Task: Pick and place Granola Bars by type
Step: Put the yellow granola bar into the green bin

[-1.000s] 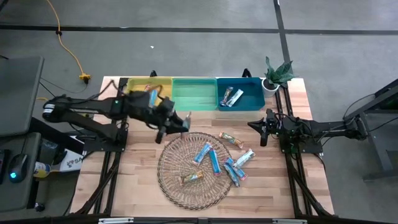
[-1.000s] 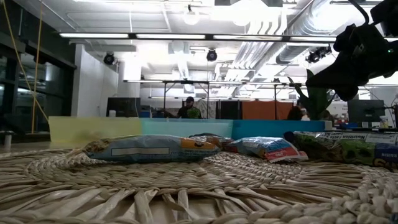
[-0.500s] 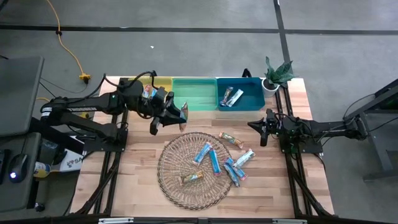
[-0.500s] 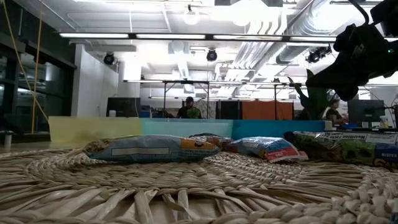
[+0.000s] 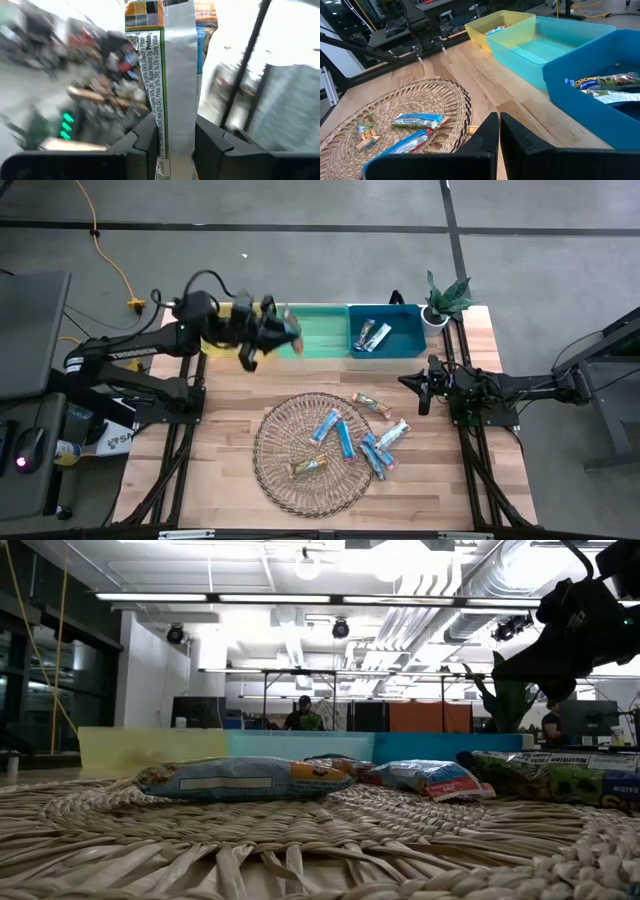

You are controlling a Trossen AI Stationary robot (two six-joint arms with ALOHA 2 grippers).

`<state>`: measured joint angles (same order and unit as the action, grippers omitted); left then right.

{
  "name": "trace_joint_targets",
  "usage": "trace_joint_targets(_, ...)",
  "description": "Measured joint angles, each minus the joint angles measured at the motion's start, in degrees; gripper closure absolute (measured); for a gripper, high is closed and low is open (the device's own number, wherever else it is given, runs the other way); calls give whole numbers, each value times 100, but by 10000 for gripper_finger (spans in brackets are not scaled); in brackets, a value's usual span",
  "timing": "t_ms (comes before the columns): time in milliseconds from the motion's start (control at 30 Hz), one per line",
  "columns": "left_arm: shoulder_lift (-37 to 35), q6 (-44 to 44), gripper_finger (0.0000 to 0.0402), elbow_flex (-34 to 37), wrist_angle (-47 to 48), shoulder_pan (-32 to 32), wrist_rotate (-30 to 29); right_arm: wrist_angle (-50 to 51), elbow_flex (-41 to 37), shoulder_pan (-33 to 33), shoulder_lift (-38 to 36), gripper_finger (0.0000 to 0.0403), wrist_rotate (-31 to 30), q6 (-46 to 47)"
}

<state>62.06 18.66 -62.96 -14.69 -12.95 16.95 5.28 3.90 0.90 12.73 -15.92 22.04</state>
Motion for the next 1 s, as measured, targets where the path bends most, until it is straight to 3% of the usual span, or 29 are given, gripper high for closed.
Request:
trace_joint_targets(233,256,221,312,0,-340,-811,-1419,0,2,-2,0,402,1,-2)
trace_joint_targets(467,1023,1683,312,7,-269,-1615,-2009,0,0,-2,0,402,0,0)
trace_joint_targets(600,1548,2063,312,7,-21,-1898,-2345,0,1,-1,0,402,0,0)
trace_joint_targets(767,2155,2458,312,-134,1305,-1982,-2678,2,1,-2,0,402,0,0)
trace_joint_targets(1000,3278,2340,312,-1559,4356,-1959,-2676,2,0,-1,0,402,0,-1)
